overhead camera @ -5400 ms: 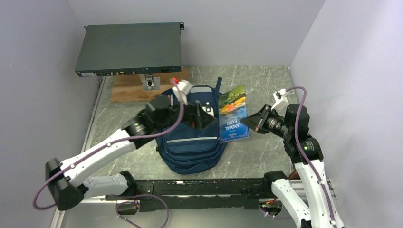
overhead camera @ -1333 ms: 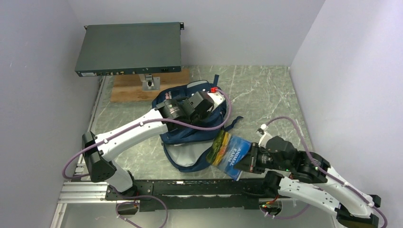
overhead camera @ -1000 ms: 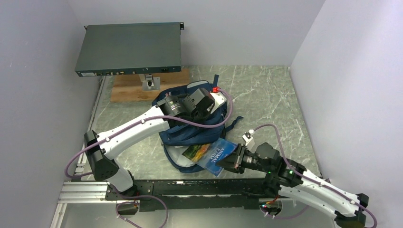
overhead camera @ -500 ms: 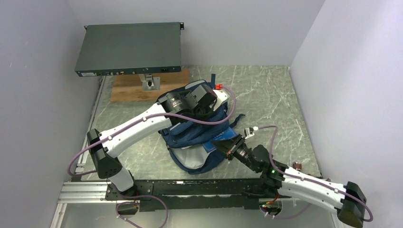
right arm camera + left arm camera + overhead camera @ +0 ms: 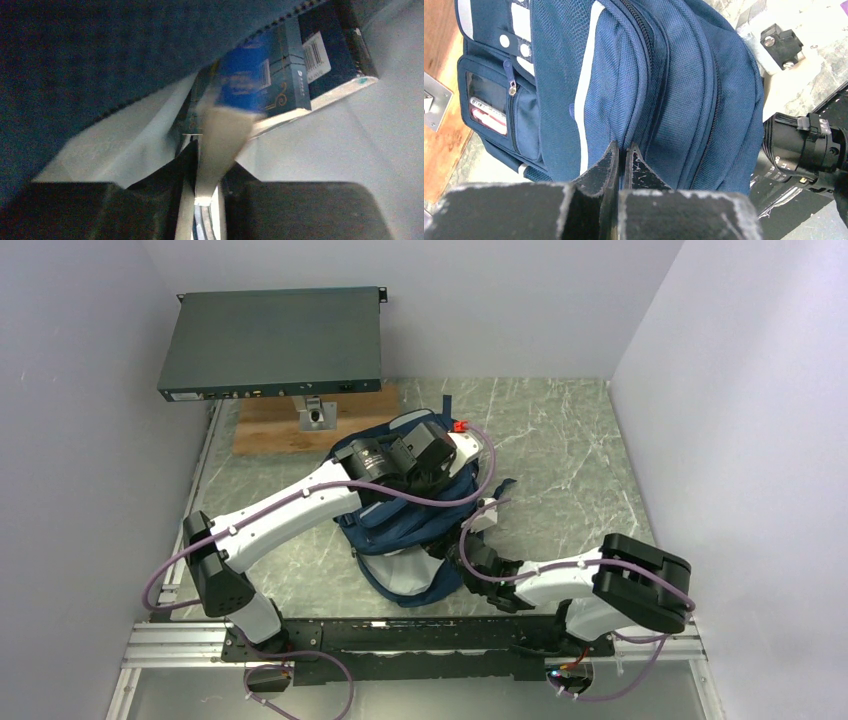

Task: Pack the student bag
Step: Place the book in the student bag.

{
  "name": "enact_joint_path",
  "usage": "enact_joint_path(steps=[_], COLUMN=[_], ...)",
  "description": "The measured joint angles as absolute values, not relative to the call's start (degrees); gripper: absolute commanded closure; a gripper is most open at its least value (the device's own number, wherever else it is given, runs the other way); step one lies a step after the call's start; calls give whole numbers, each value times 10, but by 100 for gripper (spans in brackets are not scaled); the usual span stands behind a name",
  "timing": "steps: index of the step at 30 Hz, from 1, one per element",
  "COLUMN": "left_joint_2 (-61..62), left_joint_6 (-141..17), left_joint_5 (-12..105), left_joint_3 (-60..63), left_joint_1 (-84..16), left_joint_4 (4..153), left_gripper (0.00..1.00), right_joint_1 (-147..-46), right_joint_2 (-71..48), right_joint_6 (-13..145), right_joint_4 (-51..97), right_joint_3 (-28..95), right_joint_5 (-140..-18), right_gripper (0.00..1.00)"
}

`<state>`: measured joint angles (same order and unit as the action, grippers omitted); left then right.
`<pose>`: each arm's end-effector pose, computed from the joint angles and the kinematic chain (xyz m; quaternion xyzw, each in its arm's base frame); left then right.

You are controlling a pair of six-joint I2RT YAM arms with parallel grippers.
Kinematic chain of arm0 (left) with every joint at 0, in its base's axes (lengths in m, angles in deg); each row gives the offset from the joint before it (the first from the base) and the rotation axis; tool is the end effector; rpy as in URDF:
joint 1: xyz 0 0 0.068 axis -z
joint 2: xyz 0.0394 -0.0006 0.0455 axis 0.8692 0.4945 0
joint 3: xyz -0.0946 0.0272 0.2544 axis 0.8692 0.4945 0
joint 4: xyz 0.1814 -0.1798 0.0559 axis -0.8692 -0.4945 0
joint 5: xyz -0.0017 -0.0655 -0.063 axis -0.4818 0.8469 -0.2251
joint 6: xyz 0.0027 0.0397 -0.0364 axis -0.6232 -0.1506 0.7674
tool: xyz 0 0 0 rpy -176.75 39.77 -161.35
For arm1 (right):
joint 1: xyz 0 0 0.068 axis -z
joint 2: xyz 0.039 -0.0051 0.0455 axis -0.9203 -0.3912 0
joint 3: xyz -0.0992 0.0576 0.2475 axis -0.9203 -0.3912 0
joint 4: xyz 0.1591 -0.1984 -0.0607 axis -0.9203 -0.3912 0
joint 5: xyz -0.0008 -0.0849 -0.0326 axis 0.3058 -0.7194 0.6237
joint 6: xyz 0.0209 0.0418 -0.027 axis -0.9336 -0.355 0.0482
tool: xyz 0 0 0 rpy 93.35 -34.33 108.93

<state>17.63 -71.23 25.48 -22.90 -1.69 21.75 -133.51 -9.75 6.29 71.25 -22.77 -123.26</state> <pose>0.1833 -0.2860 0.3722 0.4096 0.8402 -0.0835 0.3454 0.1172 0.2165 0.1676 0.1984 0.7407 0.4463 0.4614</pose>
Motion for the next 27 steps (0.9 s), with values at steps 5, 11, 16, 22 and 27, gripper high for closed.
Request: enact_joint_path(steps=[5, 11, 16, 22, 27], left_joint_2=[167, 158, 156, 154, 136], left_joint_6=[-713, -712, -711, -710, -712], left_joint_5=[251, 253, 262, 256, 249], left_joint_3=[-221, -210, -204, -204, -187], left_joint_1=[-17, -17, -17, -18, -22], left_joint_4=[227, 236, 239, 239, 257], left_gripper=[100, 100, 100, 100, 100], right_joint_1=[-1335, -1330, -1303, -1281, -1259], right_joint_2=[-73, 5, -27, -154, -202], right_joint_6=[49, 30, 55, 88, 102], right_joint_4=[640, 610, 639, 727, 794], right_joint_3=[-207, -275, -287, -177, -165], right_joint_5=[-1225, -1158, -1118, -1114, -1088], right_gripper=[46, 49, 100, 91, 77])
